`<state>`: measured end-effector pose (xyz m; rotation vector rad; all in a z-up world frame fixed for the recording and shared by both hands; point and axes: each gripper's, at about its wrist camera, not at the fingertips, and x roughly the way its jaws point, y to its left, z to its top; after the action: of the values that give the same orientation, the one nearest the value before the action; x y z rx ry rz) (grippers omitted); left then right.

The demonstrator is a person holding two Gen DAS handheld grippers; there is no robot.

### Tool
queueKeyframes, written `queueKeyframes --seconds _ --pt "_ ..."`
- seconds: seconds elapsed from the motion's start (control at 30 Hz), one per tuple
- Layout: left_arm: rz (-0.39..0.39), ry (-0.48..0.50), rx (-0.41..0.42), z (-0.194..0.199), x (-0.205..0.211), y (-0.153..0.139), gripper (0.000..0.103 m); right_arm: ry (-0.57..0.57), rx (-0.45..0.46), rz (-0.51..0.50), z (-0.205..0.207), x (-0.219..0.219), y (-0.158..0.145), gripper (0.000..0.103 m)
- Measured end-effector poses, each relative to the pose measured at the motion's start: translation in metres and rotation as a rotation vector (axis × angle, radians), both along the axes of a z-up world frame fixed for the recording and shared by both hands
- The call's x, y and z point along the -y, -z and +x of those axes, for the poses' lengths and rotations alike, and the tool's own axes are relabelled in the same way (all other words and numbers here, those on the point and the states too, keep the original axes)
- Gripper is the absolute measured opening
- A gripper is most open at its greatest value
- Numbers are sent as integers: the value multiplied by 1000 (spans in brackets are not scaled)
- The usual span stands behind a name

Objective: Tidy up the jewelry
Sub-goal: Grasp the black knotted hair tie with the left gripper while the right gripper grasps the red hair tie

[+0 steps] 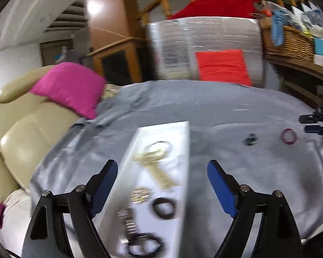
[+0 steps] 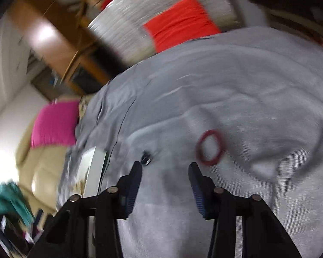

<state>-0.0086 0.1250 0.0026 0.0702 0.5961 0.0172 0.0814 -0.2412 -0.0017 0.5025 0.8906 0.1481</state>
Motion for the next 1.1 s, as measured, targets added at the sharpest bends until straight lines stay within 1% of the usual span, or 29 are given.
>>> queueKeyframes --seconds 0.03,0.13,0.23,0.4,0.43,0.47,0.5,0.6,0.7,0.77,0.83,0.87,0.97,1.1 --pt "-2 39 -14 7 15 0 85 21 -8 20 1 9 2 48" --pt "13 101 -63 31 49 5 85 57 -51 34 8 23 11 48" --pt "14 125 -112 55 75 12 85 77 -70 21 15 30 16 48" --pt "38 125 -131 93 105 22 85 106 -92 19 28 45 25 48" --pt "25 129 -152 106 109 26 85 108 -97 22 30 46 28 47" --pt "1 132 -171 115 112 30 85 102 -105 23 34 47 31 41" --pt "-29 134 -190 124 113 35 85 98 -113 19 37 46 32 38" --pt "-83 144 -239 145 118 48 85 95 -125 10 44 45 36 38" --pt "-143 179 -277 157 123 60 85 102 -148 12 48 47 42 38" --pt "-178 209 -317 165 131 67 80 108 -159 23 51 50 45 38" --pt "-196 245 -333 171 141 71 70 115 -168 30 53 52 49 38" --pt "-199 255 -337 170 145 72 69 121 -173 33 54 54 51 37" --pt "-194 271 -354 173 154 77 69 130 -185 67 58 58 56 30" --pt "-190 262 -343 180 159 81 69 133 -170 63 61 55 53 29"
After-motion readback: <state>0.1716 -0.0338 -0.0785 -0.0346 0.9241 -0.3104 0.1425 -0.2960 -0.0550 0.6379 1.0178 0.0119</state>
